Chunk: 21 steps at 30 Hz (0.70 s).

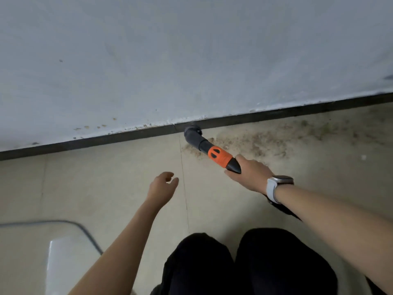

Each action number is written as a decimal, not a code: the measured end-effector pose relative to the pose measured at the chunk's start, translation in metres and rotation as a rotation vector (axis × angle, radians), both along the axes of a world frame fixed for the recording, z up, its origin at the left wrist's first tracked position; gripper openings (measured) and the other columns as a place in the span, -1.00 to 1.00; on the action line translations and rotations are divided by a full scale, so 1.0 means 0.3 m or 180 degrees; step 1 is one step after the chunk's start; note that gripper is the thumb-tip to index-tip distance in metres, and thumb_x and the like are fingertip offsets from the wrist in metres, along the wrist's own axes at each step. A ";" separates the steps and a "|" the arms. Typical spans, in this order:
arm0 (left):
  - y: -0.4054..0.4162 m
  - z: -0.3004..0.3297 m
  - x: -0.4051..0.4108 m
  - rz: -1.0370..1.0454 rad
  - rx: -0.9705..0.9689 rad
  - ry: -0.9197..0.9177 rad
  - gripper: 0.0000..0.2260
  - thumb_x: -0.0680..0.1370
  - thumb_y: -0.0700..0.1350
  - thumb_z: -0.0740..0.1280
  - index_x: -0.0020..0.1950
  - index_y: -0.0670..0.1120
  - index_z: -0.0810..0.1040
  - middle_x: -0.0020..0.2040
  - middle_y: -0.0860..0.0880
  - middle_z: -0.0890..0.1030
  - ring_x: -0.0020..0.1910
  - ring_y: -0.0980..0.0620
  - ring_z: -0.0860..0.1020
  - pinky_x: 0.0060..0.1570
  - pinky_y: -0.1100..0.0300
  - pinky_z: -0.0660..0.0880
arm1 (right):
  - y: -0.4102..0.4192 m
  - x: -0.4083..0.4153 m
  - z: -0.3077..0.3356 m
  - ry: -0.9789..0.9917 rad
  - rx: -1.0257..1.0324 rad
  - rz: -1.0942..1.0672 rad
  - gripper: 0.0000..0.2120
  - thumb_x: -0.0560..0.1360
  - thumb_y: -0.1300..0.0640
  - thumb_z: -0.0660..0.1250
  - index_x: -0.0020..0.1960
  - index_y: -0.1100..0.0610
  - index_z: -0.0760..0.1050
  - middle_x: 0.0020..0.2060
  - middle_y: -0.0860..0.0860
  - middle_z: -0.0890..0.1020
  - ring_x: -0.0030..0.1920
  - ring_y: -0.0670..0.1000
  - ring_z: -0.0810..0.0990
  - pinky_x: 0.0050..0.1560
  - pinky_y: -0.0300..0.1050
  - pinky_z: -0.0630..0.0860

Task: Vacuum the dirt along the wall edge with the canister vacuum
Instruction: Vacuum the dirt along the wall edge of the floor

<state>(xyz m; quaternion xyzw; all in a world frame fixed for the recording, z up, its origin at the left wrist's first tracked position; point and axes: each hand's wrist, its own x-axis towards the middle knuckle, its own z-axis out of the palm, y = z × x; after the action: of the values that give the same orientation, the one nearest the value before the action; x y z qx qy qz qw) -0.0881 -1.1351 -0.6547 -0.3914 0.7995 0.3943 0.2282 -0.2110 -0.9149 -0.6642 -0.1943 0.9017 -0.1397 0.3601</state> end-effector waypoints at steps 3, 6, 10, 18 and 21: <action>0.123 0.326 -0.096 0.0265 0.0476 0.0215 -0.67 0.60 -0.08 0.22 0.35 -0.15 0.43 0.22 -0.11 0.53 0.16 -0.06 0.50 0.12 0.08 0.45 | 0.077 0.015 0.268 -0.0031 0.0021 -0.0135 -0.70 0.54 -0.17 0.19 -0.04 0.05 0.22 -0.36 -0.08 0.44 -0.43 -0.04 0.44 -0.47 -0.15 0.26; 0.264 0.624 -0.160 0.0613 0.1062 0.0179 -0.64 0.61 -0.07 0.20 0.39 -0.15 0.37 0.11 -0.06 0.53 0.01 0.01 0.55 0.03 0.09 0.50 | 0.146 0.034 0.557 -0.0066 -0.0036 -0.0372 -0.69 0.54 -0.16 0.18 -0.03 0.07 0.21 -0.36 -0.08 0.41 -0.39 0.02 0.45 -0.43 -0.13 0.27; 0.411 0.947 -0.225 0.0925 0.1628 0.0030 -0.52 0.62 0.03 0.20 0.48 -0.10 0.20 0.19 -0.05 0.48 0.00 0.04 0.55 -0.06 0.15 0.51 | 0.230 0.062 0.911 -0.0130 -0.0295 -0.0802 -0.67 0.54 -0.14 0.22 -0.01 0.12 0.25 -0.38 -0.08 0.39 -0.38 0.07 0.45 -0.40 -0.11 0.29; 0.543 1.291 -0.382 -0.0077 0.2348 0.0320 -0.71 0.65 -0.06 0.14 0.32 -0.16 0.39 0.02 -0.03 0.58 -0.02 0.05 0.57 -0.09 0.19 0.55 | 0.279 0.185 1.272 0.0271 -0.0843 -0.2150 -0.66 0.50 -0.11 0.31 0.00 0.15 0.34 -0.39 0.01 0.51 -0.36 0.15 0.54 -0.38 -0.02 0.37; 0.510 1.358 -0.392 -0.0503 0.2706 0.0314 -0.81 0.64 -0.09 0.17 0.21 -0.12 0.41 0.10 -0.06 0.56 0.06 0.04 0.57 -0.15 0.28 0.57 | 0.232 0.240 1.327 0.0284 -0.0921 -0.2618 -0.67 0.49 -0.09 0.33 0.06 0.13 0.36 -0.33 0.00 0.53 -0.28 0.14 0.56 -0.27 0.00 0.42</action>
<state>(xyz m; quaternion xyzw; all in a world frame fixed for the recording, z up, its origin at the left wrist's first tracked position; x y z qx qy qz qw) -0.2058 -0.9820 -0.2474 -0.1808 0.6036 0.6880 0.3601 -0.1391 -0.8452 -0.2661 0.1266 0.8899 -0.3878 0.2043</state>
